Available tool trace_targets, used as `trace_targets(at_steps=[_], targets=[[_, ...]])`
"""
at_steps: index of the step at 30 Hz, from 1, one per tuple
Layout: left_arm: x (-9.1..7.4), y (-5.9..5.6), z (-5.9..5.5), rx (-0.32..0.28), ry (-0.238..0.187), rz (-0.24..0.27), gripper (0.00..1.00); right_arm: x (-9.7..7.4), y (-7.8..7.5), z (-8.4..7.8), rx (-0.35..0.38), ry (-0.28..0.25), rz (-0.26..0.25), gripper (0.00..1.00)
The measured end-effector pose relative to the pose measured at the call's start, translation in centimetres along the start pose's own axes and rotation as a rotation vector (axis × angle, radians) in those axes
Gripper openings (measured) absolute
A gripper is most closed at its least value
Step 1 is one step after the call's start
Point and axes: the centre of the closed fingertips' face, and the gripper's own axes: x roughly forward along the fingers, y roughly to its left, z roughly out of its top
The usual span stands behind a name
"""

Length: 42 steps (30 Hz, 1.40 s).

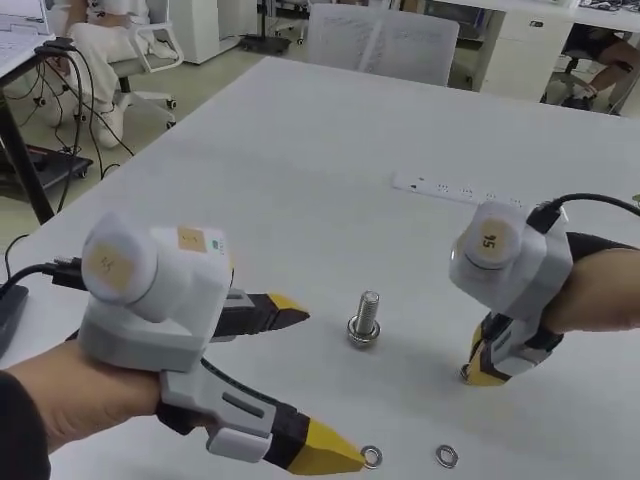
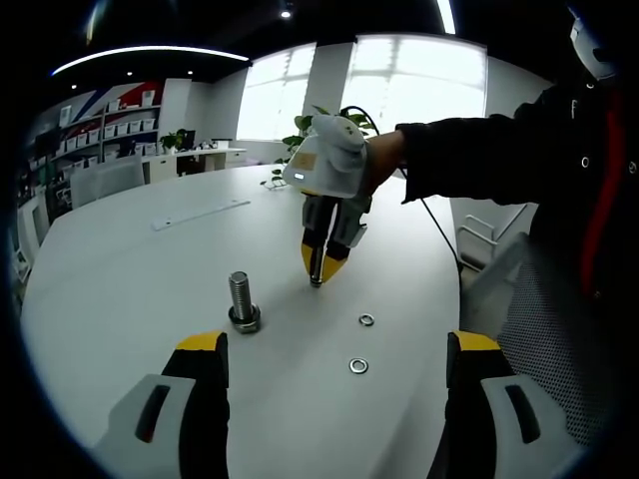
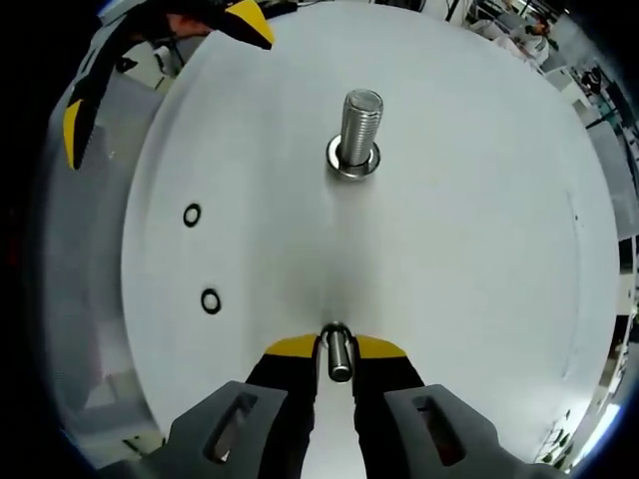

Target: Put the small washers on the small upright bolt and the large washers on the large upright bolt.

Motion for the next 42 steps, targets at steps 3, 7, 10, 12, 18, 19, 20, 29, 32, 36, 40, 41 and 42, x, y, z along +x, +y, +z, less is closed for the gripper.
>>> trace_targets(at_steps=[3,7,10,12,18,19,20,29,32,36,40,41,42], targets=[[0.0,0.0,0.0,0.0,0.0,0.0,0.9,0.0,0.0,0.2,0.002,-0.007,0.0,0.15],[0.0,0.0,0.1,0.0,-0.001,0.001,0.9,0.1,0.2,0.3,0.0,-0.006,-0.001,0.17],[0.0,0.0,0.1,0.0,-0.002,0.002,0.9,0.0,0.1,0.2,0.0,-0.005,-0.004,0.18],[0.0,0.0,0.1,0.001,-0.002,0.002,0.9,-0.1,0.1,0.1,0.004,-0.006,-0.006,0.19],[0.0,0.0,0.0,0.002,0.0,0.002,0.9,-0.6,-0.4,-0.3,0.032,-0.019,-0.018,0.23],[0.0,0.0,0.0,0.002,0.0,0.002,0.9,-0.6,-0.4,-0.4,0.038,-0.02,-0.02,0.23],[0.0,0.0,0.0,0.002,-0.001,0.001,0.9,-0.7,-0.4,-0.6,0.044,-0.021,-0.021,0.24],[0.0,0.0,0.1,0.006,-0.003,0.0,0.9,-0.9,0.4,-2.2,0.074,-0.016,-0.021,0.25],[-0.1,0.1,0.2,0.008,-0.004,0.0,0.9,-1.0,0.8,-2.8,0.081,-0.009,-0.019,0.25],[-0.1,0.1,0.3,0.01,-0.006,-0.002,0.9,-1.0,1.2,-3.3,0.092,-0.008,-0.016,0.25],[-0.1,0.1,0.3,0.013,-0.006,-0.003,0.9,-1.2,2.0,-3.4,0.098,-0.014,-0.014,0.25],[-0.1,0.1,0.3,0.013,-0.007,-0.003,0.9,-1.2,2.2,-3.5,0.099,-0.015,-0.012,0.25],[-0.1,0.1,0.4,0.013,-0.007,-0.003,0.9,-1.3,2.4,-3.4,0.098,-0.018,-0.012,0.25]])
